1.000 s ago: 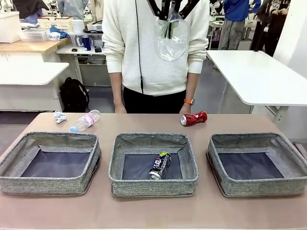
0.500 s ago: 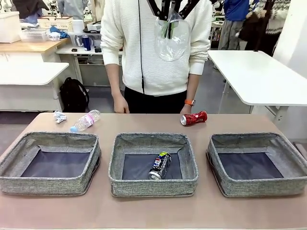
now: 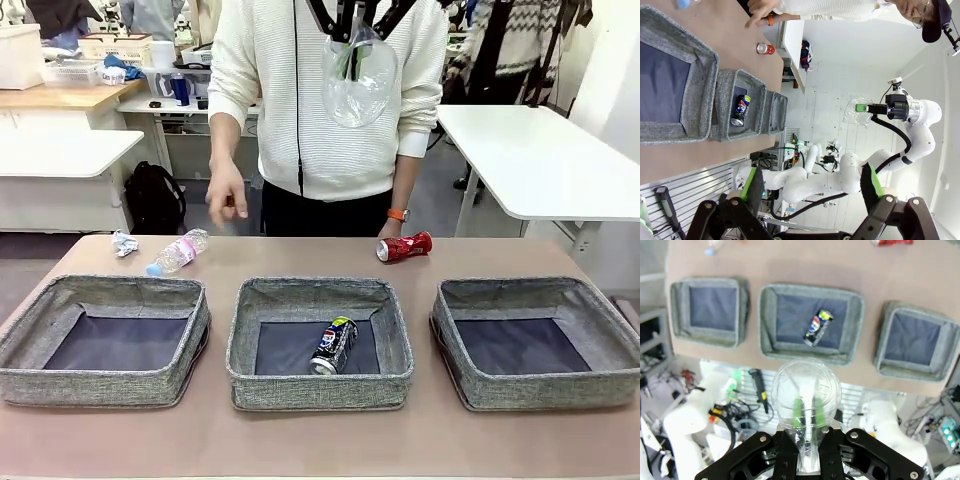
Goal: Sort the waste into the appropriate baskets.
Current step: Place the picked waste into the Fabric basket indicated by the person.
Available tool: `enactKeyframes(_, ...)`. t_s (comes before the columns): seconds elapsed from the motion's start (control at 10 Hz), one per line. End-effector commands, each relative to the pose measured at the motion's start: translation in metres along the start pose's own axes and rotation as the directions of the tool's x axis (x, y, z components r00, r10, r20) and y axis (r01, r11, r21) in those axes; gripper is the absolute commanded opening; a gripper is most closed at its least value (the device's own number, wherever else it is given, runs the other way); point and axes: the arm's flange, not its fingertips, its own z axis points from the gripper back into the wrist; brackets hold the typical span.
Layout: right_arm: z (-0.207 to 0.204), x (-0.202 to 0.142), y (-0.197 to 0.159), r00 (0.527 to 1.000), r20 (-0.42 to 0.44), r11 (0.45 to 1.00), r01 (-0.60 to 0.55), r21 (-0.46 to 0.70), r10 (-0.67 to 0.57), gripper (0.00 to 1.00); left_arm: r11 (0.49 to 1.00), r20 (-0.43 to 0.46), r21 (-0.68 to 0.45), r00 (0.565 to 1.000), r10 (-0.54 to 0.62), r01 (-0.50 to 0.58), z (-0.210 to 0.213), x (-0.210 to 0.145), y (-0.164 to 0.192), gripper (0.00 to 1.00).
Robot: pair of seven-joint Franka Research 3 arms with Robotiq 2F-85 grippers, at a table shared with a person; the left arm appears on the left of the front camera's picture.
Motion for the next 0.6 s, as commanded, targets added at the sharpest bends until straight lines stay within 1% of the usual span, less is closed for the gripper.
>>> enactKeyframes(0.0,0.0054,0.0024,0.0016,1.0,0.012,1.0,-0.006,0.015,0.005,0.09,1.0,0.0,-0.019,1.0,-0.021,0.021,0.0013,-0.0009,-0.0003,1.0)
enactKeyframes(0.5,0.0054,0.0024,0.0016,1.0,0.012,1.0,-0.006,0.015,0.005,0.09,1.0,0.0,-0.019,1.0,-0.021,0.021,0.0013,-0.0009,-0.0003,1.0)
